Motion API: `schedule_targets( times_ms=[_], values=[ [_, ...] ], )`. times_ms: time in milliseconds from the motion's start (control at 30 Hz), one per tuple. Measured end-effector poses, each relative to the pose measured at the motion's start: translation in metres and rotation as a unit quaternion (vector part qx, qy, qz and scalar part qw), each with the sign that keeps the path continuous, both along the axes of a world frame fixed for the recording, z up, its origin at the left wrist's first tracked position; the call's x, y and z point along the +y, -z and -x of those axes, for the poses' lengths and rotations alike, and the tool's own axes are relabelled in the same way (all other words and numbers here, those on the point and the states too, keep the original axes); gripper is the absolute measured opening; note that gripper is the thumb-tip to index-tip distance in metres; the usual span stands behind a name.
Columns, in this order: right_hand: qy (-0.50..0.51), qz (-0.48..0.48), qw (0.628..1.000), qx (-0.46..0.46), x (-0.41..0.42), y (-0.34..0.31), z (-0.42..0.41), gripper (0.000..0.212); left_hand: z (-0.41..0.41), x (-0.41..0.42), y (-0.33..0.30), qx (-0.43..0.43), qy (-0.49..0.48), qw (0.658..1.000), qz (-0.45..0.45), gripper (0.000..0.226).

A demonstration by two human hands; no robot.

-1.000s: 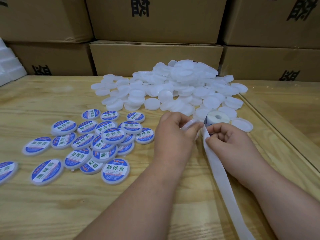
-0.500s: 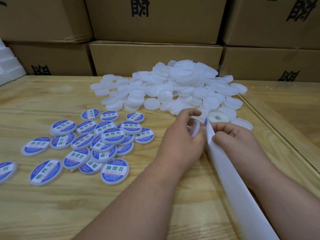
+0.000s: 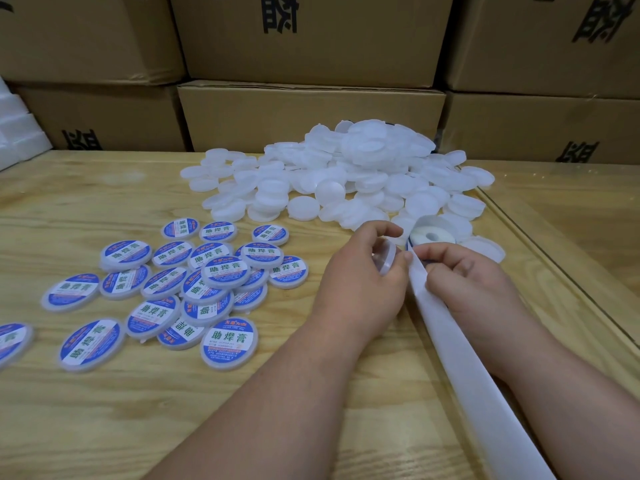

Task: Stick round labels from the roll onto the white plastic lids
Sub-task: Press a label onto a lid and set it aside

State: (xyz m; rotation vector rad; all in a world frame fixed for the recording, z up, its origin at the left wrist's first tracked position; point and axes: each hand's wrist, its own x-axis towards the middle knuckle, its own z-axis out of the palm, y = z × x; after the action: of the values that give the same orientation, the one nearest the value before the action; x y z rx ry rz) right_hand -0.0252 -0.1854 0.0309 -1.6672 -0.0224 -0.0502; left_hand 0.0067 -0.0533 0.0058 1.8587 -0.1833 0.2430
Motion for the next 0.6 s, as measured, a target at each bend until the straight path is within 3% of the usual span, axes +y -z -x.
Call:
schedule_targets(
  times_ms=[267, 600],
  values=[
    [0.004, 0.009, 1.0, 0.008, -0.0022, 0.0051, -0.0039, 0.04, 0.0024, 0.0004, -0.0039, 0.017, -0.015, 0.999, 0.025, 0.027],
    [-0.007, -0.039, 0.999, 0.014, -0.0057, 0.0038, -0.005, 0.045, -0.0042, 0.0069, -0.0048, 0.028, -0.131, 0.987, 0.094, 0.024]
  ],
)
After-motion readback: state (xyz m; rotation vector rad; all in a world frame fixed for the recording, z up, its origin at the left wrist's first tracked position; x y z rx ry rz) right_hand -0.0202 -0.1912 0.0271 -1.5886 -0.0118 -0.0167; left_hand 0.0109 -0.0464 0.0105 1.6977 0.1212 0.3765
